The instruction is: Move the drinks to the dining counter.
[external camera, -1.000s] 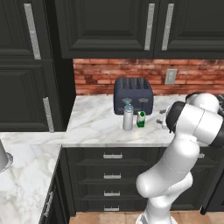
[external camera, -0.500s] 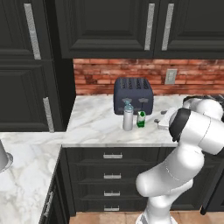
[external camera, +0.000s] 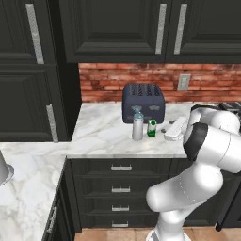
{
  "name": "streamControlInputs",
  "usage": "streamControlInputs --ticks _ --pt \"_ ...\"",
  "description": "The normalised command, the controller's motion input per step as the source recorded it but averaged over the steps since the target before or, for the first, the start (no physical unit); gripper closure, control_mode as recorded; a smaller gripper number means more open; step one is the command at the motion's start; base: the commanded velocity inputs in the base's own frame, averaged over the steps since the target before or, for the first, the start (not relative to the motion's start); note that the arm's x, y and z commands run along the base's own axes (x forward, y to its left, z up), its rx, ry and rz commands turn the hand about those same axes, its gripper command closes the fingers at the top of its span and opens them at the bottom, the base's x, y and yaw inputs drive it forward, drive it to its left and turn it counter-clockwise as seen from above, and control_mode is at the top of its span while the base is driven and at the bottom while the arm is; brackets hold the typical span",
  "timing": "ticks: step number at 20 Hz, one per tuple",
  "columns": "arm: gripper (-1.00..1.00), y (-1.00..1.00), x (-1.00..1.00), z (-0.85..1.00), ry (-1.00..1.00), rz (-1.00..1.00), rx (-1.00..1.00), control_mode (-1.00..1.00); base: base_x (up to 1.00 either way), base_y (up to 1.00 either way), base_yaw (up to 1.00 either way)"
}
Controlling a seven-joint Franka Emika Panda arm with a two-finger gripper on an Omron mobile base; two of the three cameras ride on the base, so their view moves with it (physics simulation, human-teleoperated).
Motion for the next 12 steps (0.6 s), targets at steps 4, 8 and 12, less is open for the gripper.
streamControlInputs --ticks 4,8,12 --pt "-1.00 0.02 0.00 0.00 0.00 0.00 0.00 -1.00 0.00 0.00 0.00" --pt "-1.00 0.00 0.00 0.00 0.00 0.00 0.00 -1.00 0.00 0.00 0.00" --pt "-1.00 0.00 0.01 0.00 0.00 0.00 0.00 -1.00 0.00 0.00 0.00"
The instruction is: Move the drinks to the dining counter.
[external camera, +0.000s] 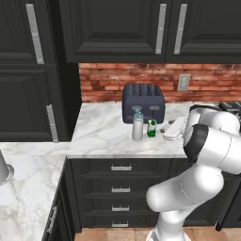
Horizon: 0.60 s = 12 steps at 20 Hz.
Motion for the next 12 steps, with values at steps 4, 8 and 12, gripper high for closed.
streamControlInputs --ticks 4,8,12 --pt "-1.00 0.10 0.28 -0.06 0.01 -0.01 -0.02 -1.00 0.00 0.00 0.00" --pt "-1.00 0.08 0.39 -0.14 0.03 -0.03 -0.05 -1.00 0.00 0.00 0.00" --pt "-1.00 0.01 0.40 -0.20 0.07 -0.04 -0.09 -1.00 0.00 0.00 0.00"
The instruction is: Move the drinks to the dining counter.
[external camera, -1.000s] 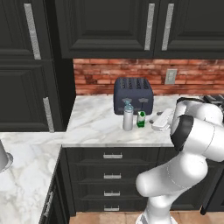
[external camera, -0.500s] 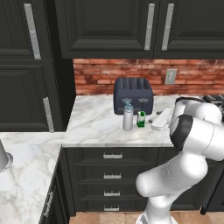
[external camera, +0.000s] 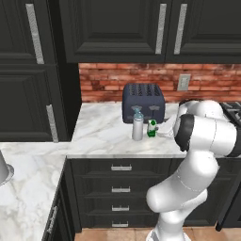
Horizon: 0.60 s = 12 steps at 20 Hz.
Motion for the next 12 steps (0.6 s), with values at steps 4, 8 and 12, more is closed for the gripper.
streamControlInputs --ticks 4,8,12 --pt "-1.00 -0.01 0.24 -0.22 0.08 -0.06 -0.11 -1.00 0.00 0.00 0.00" --pt "-1.00 0.00 0.23 -0.21 0.06 -0.06 -0.11 -1.00 0.00 0.00 0.00" --pt "-1.00 0.00 0.28 -0.16 0.03 -0.05 -0.10 -1.00 0.00 0.00 0.00"
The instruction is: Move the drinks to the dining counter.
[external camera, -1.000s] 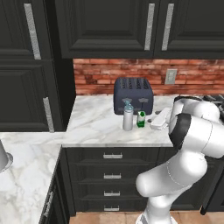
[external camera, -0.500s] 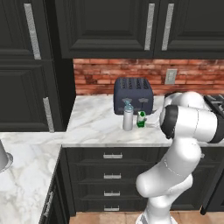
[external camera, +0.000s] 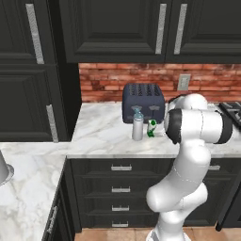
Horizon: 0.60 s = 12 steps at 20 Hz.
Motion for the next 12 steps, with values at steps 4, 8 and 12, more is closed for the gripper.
streamControlInputs --ticks 4,8,12 --pt "-1.00 0.00 0.29 -0.13 0.00 -0.03 -0.08 -1.00 0.00 0.00 0.00" --pt "-1.00 0.00 0.22 -0.10 0.00 -0.01 -0.01 -1.00 0.00 0.00 0.00" --pt "-1.00 0.00 0.21 -0.08 0.01 0.00 0.00 -1.00 0.00 0.00 0.00"
